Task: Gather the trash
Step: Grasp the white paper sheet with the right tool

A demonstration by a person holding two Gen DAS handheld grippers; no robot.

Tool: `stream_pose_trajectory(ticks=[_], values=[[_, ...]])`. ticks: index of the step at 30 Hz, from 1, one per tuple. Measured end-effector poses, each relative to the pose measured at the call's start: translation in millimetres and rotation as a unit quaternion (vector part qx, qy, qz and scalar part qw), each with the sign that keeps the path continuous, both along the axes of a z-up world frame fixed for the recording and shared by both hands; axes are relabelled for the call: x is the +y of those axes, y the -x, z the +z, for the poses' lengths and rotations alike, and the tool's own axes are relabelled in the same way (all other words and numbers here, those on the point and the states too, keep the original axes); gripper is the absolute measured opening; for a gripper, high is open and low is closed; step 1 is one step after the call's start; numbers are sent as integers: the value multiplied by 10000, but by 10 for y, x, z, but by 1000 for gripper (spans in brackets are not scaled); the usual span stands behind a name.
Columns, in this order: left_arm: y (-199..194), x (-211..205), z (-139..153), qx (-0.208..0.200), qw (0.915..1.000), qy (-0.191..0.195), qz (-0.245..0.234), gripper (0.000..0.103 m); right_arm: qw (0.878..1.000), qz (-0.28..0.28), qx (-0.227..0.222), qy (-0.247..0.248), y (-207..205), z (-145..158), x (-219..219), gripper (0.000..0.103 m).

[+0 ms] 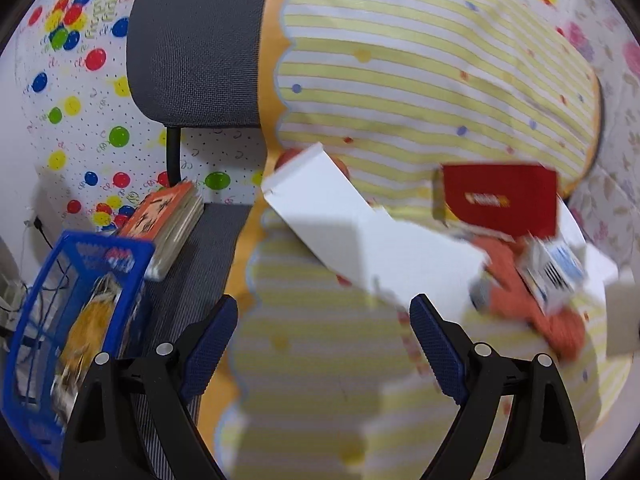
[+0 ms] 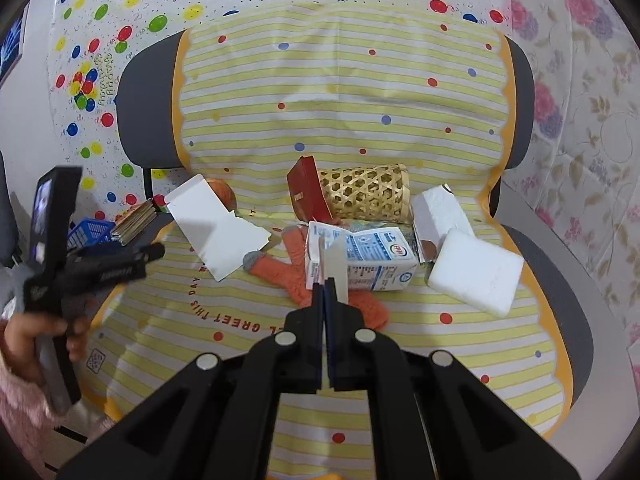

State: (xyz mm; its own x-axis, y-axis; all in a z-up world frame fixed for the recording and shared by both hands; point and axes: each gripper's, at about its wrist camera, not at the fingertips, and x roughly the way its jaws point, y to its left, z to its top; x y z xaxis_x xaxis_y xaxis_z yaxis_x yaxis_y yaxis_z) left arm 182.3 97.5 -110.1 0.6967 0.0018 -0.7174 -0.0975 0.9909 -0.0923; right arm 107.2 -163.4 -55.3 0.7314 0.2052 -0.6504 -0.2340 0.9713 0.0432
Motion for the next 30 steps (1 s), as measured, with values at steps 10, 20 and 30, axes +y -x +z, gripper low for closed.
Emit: stream_pose_trajectory(ticks=[10,20,30], values=[[-711,234,-295,306,9983,473,-145,73,9999,81,123,1,-179,-145,-3,2],[-1035,330,-371,441,9888,1368,-395,44,9998,97,187,29,-208,-185,-3,2],[-114,196,765,-971,9840,1160,-940,0,9999,89,-48,-111,66,40,-62,2]])
